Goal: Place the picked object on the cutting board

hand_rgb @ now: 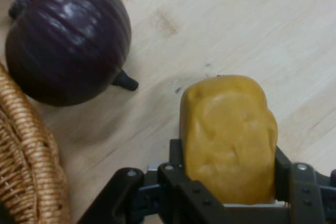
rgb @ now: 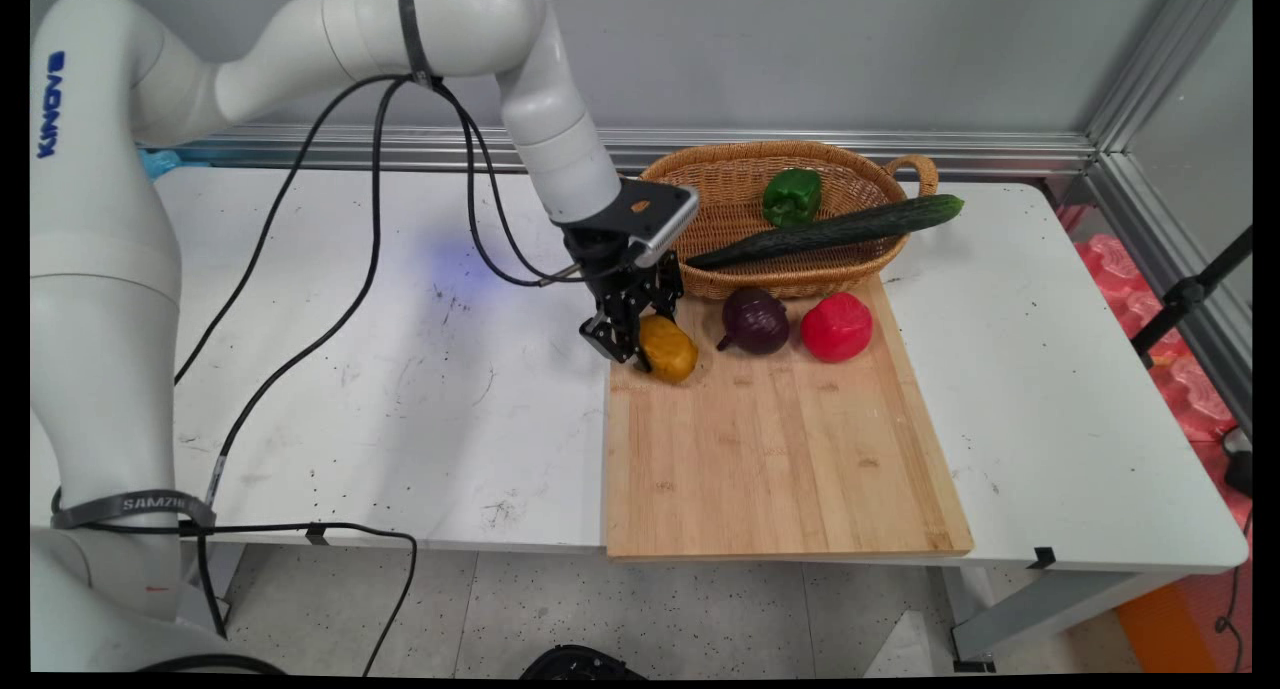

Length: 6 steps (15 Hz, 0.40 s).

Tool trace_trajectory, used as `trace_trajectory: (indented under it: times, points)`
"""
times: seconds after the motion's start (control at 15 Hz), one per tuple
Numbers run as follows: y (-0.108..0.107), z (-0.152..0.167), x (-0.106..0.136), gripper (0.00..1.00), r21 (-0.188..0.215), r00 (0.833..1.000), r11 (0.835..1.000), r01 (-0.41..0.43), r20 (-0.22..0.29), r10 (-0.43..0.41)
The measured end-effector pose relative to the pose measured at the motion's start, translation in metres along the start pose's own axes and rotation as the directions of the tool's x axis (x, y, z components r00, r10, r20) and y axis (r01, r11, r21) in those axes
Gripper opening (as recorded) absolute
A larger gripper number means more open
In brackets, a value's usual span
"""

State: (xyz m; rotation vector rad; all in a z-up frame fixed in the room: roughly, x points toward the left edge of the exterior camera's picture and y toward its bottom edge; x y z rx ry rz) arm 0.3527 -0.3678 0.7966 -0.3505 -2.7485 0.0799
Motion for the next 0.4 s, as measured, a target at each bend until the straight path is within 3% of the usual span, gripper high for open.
trace_trajectory:
  times: [0.07,0.13,0.4]
  points:
    - [-0.0001,0.0031,-0.0006,0.00,-0.001,1.000,1.000,-0.004,0.001,0.004]
    - [-0.0002,0.0055,-0.0010,1.00,-0.001,1.000,1.000,-0.007,0.001,0.007]
    - [-0.0012,0.0039,0.0012,1.00,0.012,1.000,1.000,0.011,-0.014,-0.011]
